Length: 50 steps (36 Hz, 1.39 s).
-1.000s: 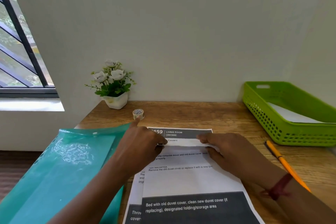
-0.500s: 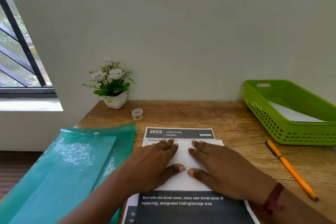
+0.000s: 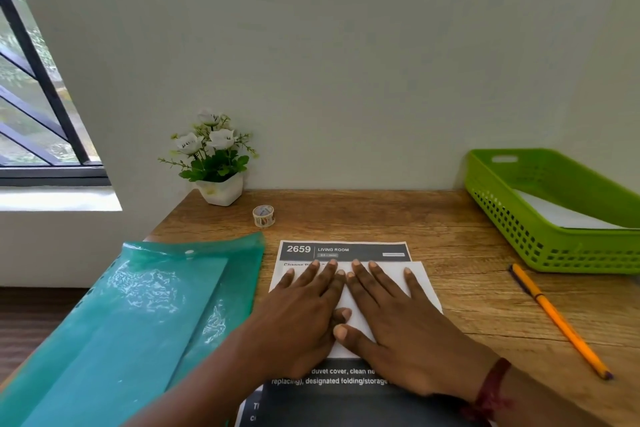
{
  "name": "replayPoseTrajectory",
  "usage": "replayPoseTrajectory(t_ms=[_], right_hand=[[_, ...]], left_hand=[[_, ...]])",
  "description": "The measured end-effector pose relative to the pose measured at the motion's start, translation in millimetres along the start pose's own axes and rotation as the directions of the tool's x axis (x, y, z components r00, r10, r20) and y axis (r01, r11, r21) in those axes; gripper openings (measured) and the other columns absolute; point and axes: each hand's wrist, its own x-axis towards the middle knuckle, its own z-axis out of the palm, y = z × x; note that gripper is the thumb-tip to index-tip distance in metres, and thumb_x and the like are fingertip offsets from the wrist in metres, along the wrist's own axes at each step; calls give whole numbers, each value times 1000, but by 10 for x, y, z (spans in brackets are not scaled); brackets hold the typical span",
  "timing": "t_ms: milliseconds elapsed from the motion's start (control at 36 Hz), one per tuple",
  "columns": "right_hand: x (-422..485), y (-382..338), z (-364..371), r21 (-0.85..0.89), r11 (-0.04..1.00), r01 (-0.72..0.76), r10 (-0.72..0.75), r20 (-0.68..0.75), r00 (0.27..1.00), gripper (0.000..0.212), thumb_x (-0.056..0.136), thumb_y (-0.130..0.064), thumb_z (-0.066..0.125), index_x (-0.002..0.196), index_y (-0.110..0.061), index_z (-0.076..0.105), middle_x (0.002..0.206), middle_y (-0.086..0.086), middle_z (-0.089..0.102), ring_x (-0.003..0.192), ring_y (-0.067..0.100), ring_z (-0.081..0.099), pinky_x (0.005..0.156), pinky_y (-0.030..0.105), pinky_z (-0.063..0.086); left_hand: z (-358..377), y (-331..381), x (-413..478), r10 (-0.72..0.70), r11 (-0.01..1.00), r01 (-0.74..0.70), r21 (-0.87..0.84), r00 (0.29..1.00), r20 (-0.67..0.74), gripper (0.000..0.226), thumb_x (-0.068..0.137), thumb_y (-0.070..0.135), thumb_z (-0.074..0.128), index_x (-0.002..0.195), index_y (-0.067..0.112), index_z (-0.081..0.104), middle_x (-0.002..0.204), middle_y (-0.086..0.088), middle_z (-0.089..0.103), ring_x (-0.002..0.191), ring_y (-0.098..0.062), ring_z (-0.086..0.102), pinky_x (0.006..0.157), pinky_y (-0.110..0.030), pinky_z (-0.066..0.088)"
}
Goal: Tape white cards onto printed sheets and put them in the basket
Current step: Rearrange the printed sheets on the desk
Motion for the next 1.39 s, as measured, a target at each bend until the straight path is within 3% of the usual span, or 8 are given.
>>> replayPoseTrajectory(t_ms=[194,444,611,750,1000,1139,1278,1389], right_hand=[[-51,34,-30,-24,998,-59,59,23,998,87,84,-75,-2,151,-23,-18,158,-5,-27,144,10,-27,121,43,-10],[-83,109,-94,-21,991,-129,130,46,990,98,71,-76,-11,151,-20,-19,158,0,-27,145,12,-24,120,35,-10],[-83,119,-102,-27,991,-130,131,55,990,97,73,-76,-9,151,-18,-18,159,1,-25,146,13,-23,120,35,-10],[-71,120,-114,-14,993,-116,116,28,993,109,63,-78,-15,153,-18,-14,161,3,-20,147,14,-18,121,35,-8],[-38,133,-148,9,994,-112,112,-7,994,115,60,-81,-13,155,-17,-3,163,5,-10,150,17,-8,121,35,-2],[-27,111,-195,26,992,-122,123,-32,992,115,61,-80,-10,155,-16,5,163,7,-2,150,19,0,121,36,5],[6,115,-147,10,991,-136,136,-80,987,107,68,-77,-8,154,-15,14,163,8,6,150,21,7,122,39,12],[45,135,-63,3,989,-146,145,-152,978,69,98,-59,21,152,-16,20,162,8,12,149,20,11,121,38,14]], left_hand=[[6,-34,11,-95,995,97,-29,994,56,73,98,62,11,153,21,-15,161,2,-19,147,-15,-19,123,-41,-3],[18,-22,0,-168,983,173,-65,982,82,79,96,65,11,152,16,-18,160,-5,-22,148,-18,-19,123,-38,-2],[-15,10,-5,-183,980,189,-63,978,96,79,97,64,12,153,15,-16,161,-7,-22,149,-20,-17,123,-38,-1],[-44,19,-2,-191,978,198,-61,977,96,80,98,64,15,153,14,-15,161,-7,-19,149,-21,-15,122,-37,-2],[-214,53,86,-197,979,201,-12,969,148,81,99,61,21,154,7,-5,163,-15,-9,151,-29,-5,120,-44,11],[-211,112,148,-251,961,266,-71,953,171,76,102,53,26,154,6,-4,162,-15,-11,150,-32,-5,120,-47,11],[-132,167,167,-311,929,332,-162,940,141,73,102,47,26,155,7,-4,162,-16,-13,150,-33,-9,122,-48,4],[-59,202,174,-344,909,357,-217,934,94,70,103,44,24,156,7,-3,162,-17,-12,150,-34,-10,122,-49,1]])
